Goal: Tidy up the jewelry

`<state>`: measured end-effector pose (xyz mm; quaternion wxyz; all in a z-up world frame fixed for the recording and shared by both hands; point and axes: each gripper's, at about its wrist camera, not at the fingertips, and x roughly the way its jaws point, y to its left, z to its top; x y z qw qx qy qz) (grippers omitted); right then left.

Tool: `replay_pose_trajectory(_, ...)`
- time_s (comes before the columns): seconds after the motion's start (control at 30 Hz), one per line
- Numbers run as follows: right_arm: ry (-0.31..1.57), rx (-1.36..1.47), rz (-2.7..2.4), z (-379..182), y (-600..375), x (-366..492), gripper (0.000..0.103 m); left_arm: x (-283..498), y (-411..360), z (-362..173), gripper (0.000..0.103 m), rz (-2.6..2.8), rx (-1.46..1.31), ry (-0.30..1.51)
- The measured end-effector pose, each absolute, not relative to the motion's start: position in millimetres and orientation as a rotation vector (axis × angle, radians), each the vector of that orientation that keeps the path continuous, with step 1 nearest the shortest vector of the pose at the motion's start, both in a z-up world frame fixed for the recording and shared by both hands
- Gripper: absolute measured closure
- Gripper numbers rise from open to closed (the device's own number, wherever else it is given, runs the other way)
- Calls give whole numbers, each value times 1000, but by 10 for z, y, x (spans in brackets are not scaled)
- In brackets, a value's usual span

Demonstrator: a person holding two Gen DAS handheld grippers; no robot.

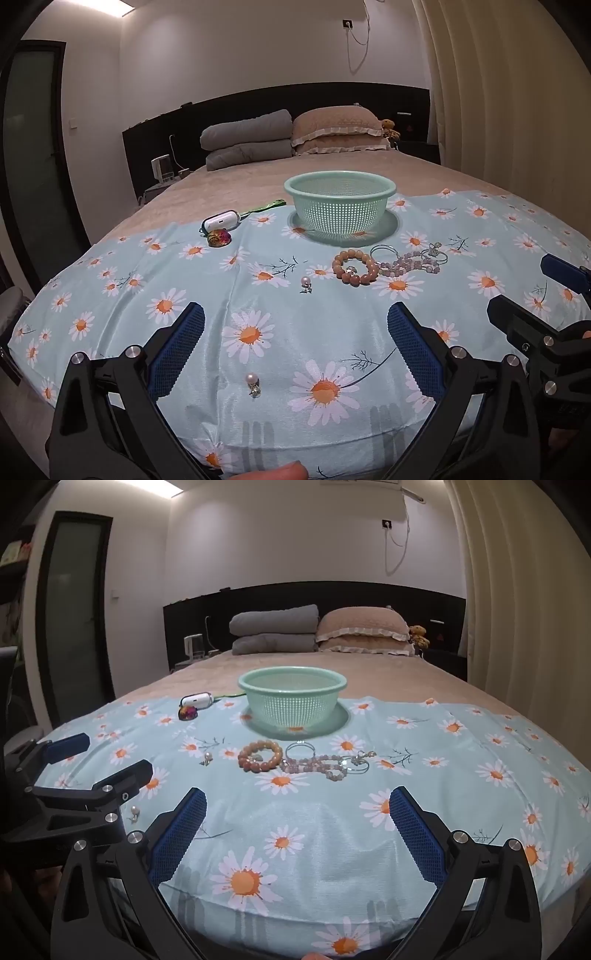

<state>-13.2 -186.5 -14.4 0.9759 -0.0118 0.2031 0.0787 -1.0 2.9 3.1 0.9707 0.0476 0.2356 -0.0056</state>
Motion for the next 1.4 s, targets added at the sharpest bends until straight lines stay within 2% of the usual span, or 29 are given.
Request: replay_pose_trajectory(1.4, 421, -90, 178, -181, -1727, -156, 8, 26, -16, -27, 6, -34, 95, 522)
